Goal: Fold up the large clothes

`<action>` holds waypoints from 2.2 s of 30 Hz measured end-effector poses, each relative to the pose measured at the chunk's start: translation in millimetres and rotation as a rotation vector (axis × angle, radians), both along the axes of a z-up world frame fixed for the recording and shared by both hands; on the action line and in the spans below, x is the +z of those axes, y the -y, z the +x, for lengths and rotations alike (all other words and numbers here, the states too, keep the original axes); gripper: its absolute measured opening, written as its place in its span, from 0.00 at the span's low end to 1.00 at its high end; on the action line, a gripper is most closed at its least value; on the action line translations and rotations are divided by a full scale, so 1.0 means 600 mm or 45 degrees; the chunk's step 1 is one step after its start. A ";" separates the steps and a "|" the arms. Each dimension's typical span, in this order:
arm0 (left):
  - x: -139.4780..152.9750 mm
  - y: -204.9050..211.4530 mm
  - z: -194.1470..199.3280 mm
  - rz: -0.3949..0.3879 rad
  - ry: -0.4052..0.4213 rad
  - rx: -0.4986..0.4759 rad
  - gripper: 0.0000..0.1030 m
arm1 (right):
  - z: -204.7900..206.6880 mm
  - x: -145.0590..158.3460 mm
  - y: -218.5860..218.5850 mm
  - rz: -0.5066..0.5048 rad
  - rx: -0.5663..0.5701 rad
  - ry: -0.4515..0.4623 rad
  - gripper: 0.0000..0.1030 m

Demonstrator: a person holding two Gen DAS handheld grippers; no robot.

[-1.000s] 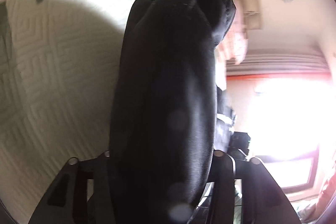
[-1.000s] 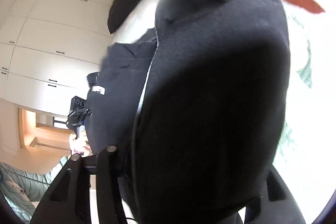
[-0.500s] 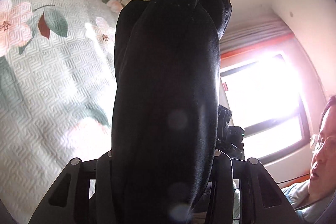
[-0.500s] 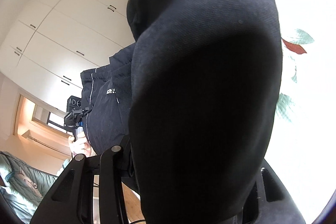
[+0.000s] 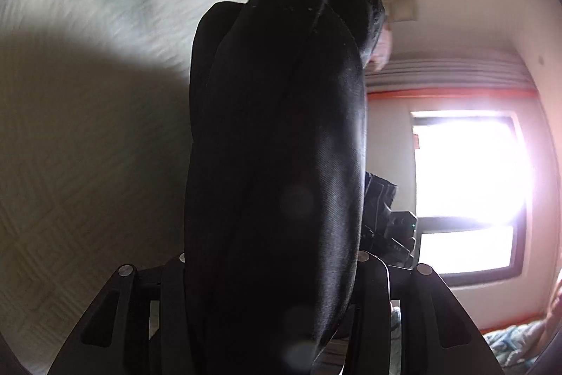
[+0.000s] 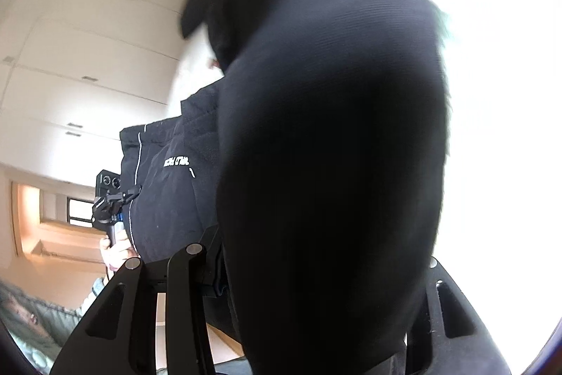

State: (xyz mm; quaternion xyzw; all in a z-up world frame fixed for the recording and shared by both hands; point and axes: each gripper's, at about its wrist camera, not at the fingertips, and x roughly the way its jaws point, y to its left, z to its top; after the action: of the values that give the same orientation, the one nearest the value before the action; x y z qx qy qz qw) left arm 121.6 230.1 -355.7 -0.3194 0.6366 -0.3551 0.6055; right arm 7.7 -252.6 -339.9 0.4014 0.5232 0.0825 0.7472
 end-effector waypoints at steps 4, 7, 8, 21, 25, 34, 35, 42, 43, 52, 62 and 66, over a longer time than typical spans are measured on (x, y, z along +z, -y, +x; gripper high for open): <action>-0.115 -0.071 0.001 -0.154 -0.213 0.186 0.51 | -0.035 -0.069 0.059 0.192 -0.206 -0.021 0.60; -0.135 -0.097 -0.006 -0.207 -0.252 0.222 0.55 | -0.055 -0.076 0.086 0.155 -0.279 -0.079 0.71; -0.126 -0.109 -0.007 -0.182 -0.243 0.229 0.57 | -0.062 -0.072 0.094 0.159 -0.292 -0.088 0.71; 0.199 -0.099 -0.021 0.382 0.377 0.053 0.66 | -0.001 0.227 -0.002 -0.665 -0.116 0.003 0.71; 0.204 0.037 0.039 0.429 0.457 -0.100 0.68 | 0.005 0.202 -0.096 -0.825 0.044 -0.002 0.71; -0.004 0.094 0.082 0.635 0.301 -0.140 0.63 | 0.072 -0.064 -0.066 -0.624 0.020 -0.350 0.71; -0.006 0.092 0.084 0.633 0.293 -0.121 0.63 | 0.077 -0.063 -0.068 -0.638 0.023 -0.360 0.72; 0.021 0.113 0.064 0.774 0.374 -0.165 0.63 | 0.073 -0.052 -0.070 -0.649 -0.016 -0.361 0.72; 0.030 0.113 0.062 0.780 0.374 -0.173 0.63 | 0.071 -0.049 -0.065 -0.620 -0.032 -0.370 0.72; 0.212 0.052 0.004 0.849 0.572 -0.249 0.63 | -0.032 0.120 -0.068 -0.563 -0.176 -0.263 0.74; 0.487 0.048 -0.081 0.825 0.887 -0.208 0.63 | -0.119 0.377 -0.176 -0.687 -0.201 -0.175 0.76; 0.595 0.062 -0.133 0.853 1.082 -0.139 0.64 | -0.140 0.470 -0.239 -0.733 -0.192 -0.112 0.79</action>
State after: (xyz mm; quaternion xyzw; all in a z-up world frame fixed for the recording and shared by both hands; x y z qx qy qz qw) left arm 42.0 193.0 1.6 0.0963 0.4296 -0.2617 0.8589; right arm -76.3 -109.3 -58.0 0.2140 0.5258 -0.1426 0.8108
